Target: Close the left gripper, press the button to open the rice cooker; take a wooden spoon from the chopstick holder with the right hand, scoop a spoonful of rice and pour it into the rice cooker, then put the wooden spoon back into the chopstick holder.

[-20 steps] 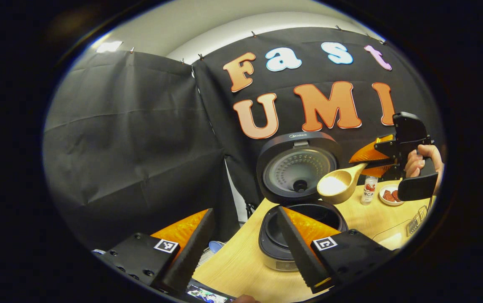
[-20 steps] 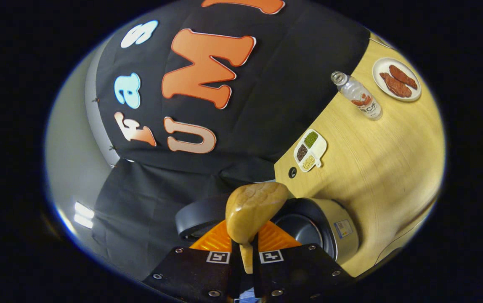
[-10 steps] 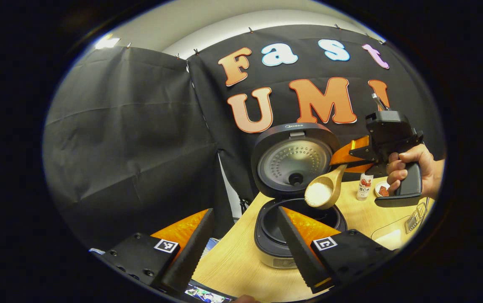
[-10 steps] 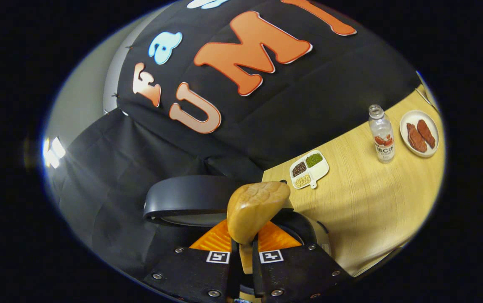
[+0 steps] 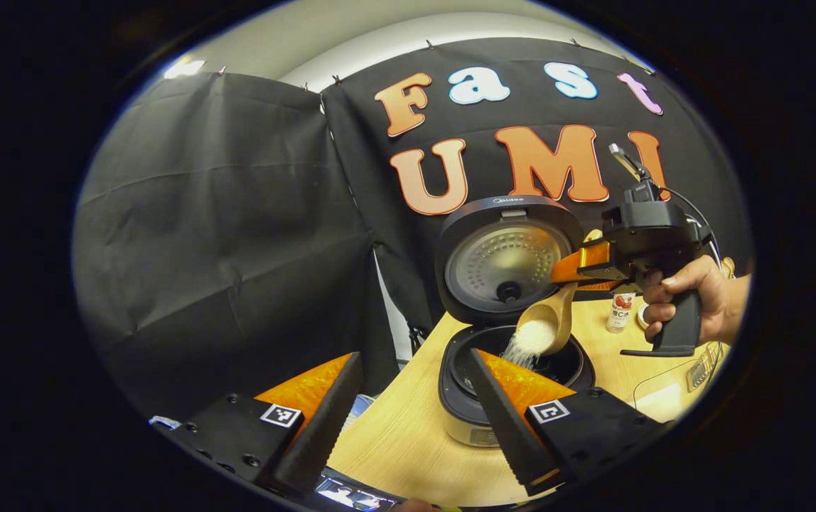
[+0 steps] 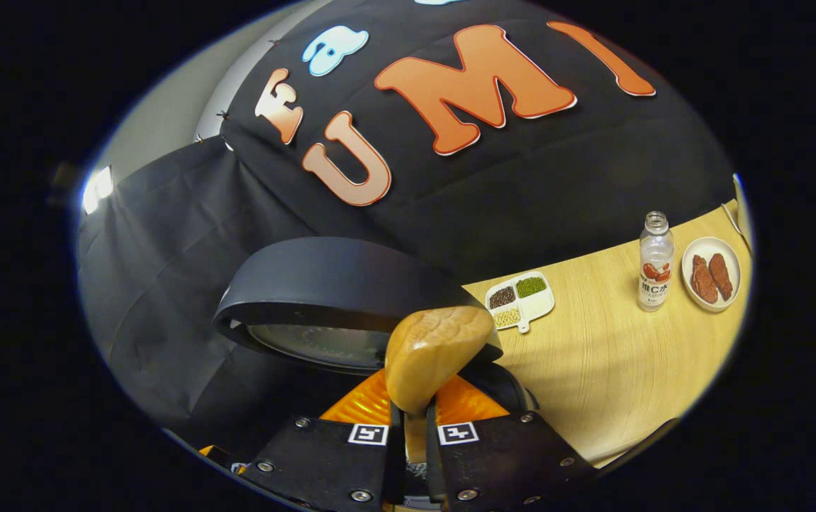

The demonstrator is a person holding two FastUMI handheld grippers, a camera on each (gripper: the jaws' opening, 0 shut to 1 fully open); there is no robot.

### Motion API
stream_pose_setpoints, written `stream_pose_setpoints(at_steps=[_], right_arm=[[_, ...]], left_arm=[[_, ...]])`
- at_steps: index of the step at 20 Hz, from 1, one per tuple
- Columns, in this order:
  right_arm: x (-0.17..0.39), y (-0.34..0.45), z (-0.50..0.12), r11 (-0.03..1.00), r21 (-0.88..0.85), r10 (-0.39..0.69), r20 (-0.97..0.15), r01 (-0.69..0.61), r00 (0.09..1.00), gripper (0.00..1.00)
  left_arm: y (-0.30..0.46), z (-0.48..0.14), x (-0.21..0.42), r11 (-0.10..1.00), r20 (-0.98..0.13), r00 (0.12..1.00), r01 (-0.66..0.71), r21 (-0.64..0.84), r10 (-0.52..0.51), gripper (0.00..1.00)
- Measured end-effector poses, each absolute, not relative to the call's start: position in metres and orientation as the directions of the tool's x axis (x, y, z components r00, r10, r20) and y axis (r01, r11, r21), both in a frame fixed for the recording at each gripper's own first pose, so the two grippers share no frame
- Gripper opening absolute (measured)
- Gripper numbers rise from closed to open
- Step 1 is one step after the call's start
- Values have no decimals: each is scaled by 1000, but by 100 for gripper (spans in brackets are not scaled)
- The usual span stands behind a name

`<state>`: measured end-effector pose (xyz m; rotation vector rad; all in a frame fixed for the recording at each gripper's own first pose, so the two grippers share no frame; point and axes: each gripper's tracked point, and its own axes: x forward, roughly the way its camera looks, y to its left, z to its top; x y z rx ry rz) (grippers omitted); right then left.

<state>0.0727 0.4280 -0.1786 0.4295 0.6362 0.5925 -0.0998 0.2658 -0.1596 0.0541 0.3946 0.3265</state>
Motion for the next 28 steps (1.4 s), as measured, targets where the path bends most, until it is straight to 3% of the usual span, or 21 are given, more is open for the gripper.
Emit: stream_pose_setpoints(at_steps=[2,3,4,5,6,7,8,9,10,12,13,14,16,19,20,21,22,23,24,25,28], right_arm=[[71,430,-174,760,506,629,-411,-408,660,11],[71,430,-172,765,485,627,-406,-425,665,11],[71,430,-169,768,465,626,-397,-442,671,11],[68,430,-166,771,444,625,-391,-457,676,11],[68,431,-165,772,424,627,-385,-473,678,11],[66,433,-165,773,405,628,-382,-488,678,11],[65,434,-165,771,388,633,-380,-504,675,11],[63,436,-163,770,372,636,-376,-519,673,11],[62,438,-162,767,355,641,-375,-534,670,11],[60,441,-159,763,321,647,-367,-561,669,11],[59,443,-158,761,305,649,-363,-573,669,11],[58,445,-158,756,289,655,-361,-588,664,11],[53,451,-158,736,275,676,-364,-619,641,11],[48,456,-161,722,234,686,-369,-651,627,11],[47,457,-161,718,215,687,-368,-662,626,11],[45,459,-161,715,198,689,-367,-671,625,11],[45,460,-161,712,180,689,-367,-679,625,11],[45,459,-161,710,160,688,-367,-686,626,11],[44,459,-161,707,133,687,-366,-695,628,11],[45,459,-160,704,104,685,-361,-702,633,11],[45,460,-162,698,48,680,-358,-715,640,11]], left_arm=[[265,-164,-100,947,-378,868,-299,119,321,100],[264,-166,-100,947,-382,867,-297,123,321,94],[263,-167,-100,948,-382,867,-294,124,319,100],[261,-166,-100,949,-382,868,-291,124,316,100],[261,-166,-101,949,-381,869,-289,126,316,94],[260,-167,-101,949,-380,869,-288,132,316,94],[260,-167,-100,948,-378,870,-285,138,317,100],[260,-167,-99,948,-378,870,-283,143,317,94],[259,-168,-98,948,-378,870,-281,147,316,100],[258,-167,-99,949,-376,872,-279,145,314,100],[258,-167,-98,949,-376,872,-280,143,314,94],[260,-168,-100,948,-378,870,-283,143,316,100],[259,-169,-101,947,-378,868,-285,150,321,94],[259,-168,-105,945,-376,868,-283,162,324,94],[260,-168,-105,946,-376,869,-283,160,323,100],[260,-168,-105,946,-376,868,-284,159,324,94],[261,-169,-107,945,-377,867,-287,158,326,100],[261,-168,-106,945,-377,866,-289,156,327,94],[262,-169,-107,944,-377,866,-291,154,329,100],[263,-168,-108,944,-376,865,-293,154,331,94],[262,-169,-106,944,-375,866,-294,153,330,94]])
